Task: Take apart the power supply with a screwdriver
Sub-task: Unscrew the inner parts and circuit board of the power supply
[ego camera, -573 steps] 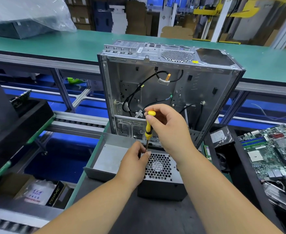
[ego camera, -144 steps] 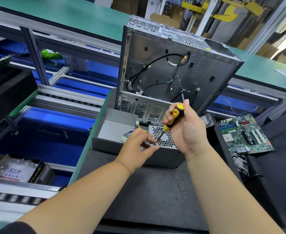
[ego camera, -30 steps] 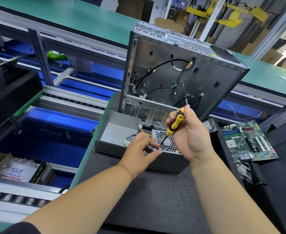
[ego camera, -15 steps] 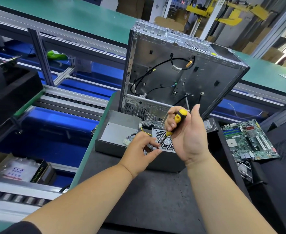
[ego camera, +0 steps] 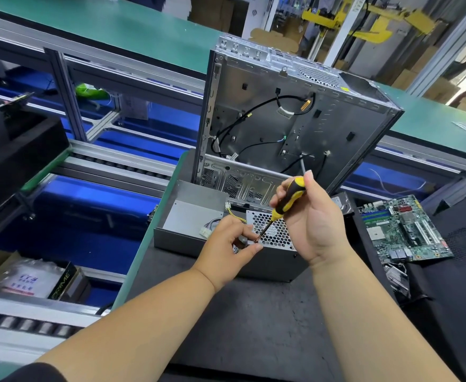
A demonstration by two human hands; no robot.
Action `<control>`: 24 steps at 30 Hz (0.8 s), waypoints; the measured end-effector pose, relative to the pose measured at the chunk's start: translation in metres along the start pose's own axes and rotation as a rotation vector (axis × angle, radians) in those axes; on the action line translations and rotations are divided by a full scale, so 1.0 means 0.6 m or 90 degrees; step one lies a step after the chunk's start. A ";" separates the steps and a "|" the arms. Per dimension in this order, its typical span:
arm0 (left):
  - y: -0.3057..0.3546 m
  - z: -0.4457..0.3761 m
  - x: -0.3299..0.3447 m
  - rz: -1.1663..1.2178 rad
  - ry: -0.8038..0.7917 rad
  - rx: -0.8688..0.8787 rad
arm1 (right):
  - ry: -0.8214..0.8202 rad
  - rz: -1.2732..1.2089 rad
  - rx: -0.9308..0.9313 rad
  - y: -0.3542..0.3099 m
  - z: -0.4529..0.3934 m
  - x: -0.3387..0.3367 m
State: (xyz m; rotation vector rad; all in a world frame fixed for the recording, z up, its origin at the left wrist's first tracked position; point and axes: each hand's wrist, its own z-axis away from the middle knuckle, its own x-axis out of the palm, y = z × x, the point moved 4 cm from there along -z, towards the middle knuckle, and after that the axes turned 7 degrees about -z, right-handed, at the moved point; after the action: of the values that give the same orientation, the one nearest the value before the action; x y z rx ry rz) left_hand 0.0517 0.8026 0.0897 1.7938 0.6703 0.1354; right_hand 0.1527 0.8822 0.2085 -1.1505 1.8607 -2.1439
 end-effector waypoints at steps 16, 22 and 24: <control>0.003 -0.002 -0.002 -0.003 -0.003 0.013 | -0.001 -0.016 -0.017 0.006 0.003 0.001; 0.000 -0.004 -0.002 -0.020 -0.003 0.014 | 0.005 0.031 0.006 0.003 -0.006 0.001; -0.001 -0.003 -0.002 -0.011 0.002 0.014 | -0.009 0.036 0.020 0.008 -0.007 0.006</control>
State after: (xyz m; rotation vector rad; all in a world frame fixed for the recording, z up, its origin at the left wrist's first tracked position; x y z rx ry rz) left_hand 0.0499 0.8039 0.0902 1.8084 0.6923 0.1198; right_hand 0.1460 0.8825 0.2063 -1.0918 1.8240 -2.1216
